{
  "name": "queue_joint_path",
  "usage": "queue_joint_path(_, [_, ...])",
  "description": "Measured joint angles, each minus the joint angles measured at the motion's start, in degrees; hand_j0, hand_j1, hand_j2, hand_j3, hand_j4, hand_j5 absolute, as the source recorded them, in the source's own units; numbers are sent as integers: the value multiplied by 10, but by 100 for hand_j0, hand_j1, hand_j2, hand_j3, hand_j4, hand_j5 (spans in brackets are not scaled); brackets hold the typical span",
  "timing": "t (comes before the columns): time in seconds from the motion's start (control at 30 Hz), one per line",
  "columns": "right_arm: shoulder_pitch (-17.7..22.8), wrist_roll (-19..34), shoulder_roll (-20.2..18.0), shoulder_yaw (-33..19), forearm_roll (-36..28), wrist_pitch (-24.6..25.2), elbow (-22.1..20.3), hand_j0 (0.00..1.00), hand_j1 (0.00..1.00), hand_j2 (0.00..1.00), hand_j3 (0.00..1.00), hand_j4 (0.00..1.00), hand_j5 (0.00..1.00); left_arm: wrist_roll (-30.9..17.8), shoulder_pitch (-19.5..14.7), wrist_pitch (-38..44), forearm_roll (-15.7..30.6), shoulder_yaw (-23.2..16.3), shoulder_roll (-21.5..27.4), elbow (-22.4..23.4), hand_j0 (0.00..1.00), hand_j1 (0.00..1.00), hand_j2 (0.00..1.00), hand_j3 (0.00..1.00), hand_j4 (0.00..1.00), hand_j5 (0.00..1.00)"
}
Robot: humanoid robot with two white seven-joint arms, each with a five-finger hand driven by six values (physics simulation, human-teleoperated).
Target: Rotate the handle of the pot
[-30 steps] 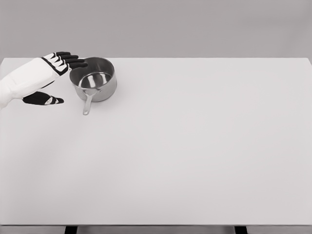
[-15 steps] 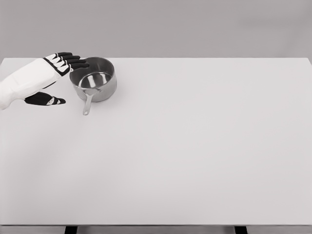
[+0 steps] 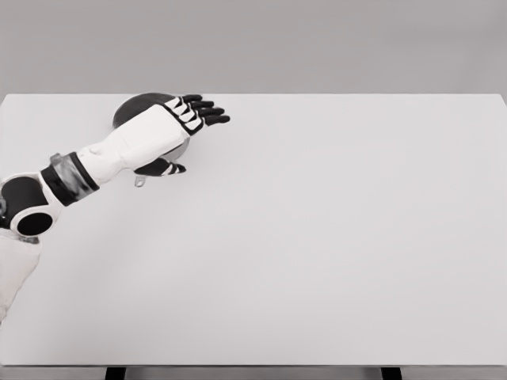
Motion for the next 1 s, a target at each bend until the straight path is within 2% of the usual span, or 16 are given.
queue_joint_path(0.2, [0, 0, 0, 0, 0, 0, 0, 100, 100, 100, 100, 100, 100, 2, 7, 0, -75, -8, -37, 24, 100, 100, 100, 100, 100, 100])
queue_joint_path(0.43, [0, 0, 0, 0, 0, 0, 0, 100, 100, 100, 100, 100, 100, 3, 8, 0, -103, -12, -55, 59, 100, 100, 100, 100, 100, 100])
queue_joint_path(0.6, [0, 0, 0, 0, 0, 0, 0, 100, 100, 100, 100, 100, 100, 4, 25, 0, -117, -9, -59, 67, 100, 100, 100, 100, 100, 100])
queue_joint_path(0.97, [0, 0, 0, 0, 0, 0, 0, 100, 100, 100, 100, 100, 100, 6, 26, 0, -117, 69, -24, 92, 100, 100, 100, 100, 100, 100])
queue_joint_path(1.0, [0, 0, 0, 0, 0, 0, 0, 100, 100, 100, 100, 100, 100, 6, 34, 0, -116, 74, -18, 93, 100, 100, 100, 100, 100, 100])
